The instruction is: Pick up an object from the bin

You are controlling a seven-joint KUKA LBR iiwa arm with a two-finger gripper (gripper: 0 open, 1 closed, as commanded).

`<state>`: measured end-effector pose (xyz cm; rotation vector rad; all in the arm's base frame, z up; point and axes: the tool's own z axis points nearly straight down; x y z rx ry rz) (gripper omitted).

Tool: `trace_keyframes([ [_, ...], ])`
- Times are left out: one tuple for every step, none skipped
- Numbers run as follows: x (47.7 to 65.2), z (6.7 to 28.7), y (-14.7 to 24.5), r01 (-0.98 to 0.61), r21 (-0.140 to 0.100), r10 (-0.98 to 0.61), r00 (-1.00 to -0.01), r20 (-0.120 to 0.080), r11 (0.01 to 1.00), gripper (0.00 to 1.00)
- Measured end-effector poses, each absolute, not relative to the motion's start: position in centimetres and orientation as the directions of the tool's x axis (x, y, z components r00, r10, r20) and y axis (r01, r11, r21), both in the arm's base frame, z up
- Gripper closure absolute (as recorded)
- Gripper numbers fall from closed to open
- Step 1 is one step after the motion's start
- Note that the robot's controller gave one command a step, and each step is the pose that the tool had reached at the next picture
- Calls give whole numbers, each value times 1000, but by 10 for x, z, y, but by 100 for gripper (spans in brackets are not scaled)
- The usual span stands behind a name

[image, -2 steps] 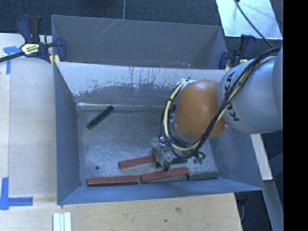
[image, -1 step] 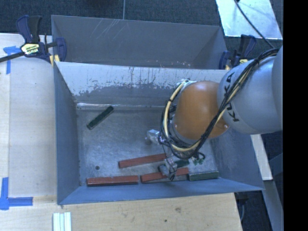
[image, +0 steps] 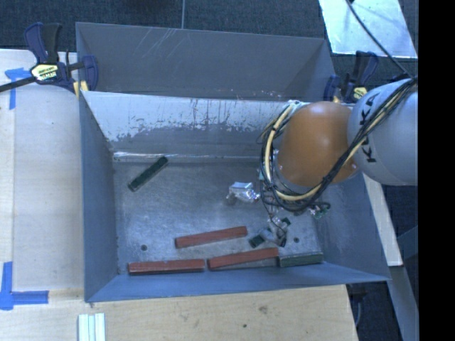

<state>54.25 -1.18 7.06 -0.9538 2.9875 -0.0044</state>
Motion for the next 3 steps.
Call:
trace_keyframes([
  [513,112,47,-563,1,-563,-826,-4,826,0],
  [545,68,51,-582,0,-582,-813,-3,813,0],
  [545,71,51,-580,-1,-580,-815,-6,815,100],
])
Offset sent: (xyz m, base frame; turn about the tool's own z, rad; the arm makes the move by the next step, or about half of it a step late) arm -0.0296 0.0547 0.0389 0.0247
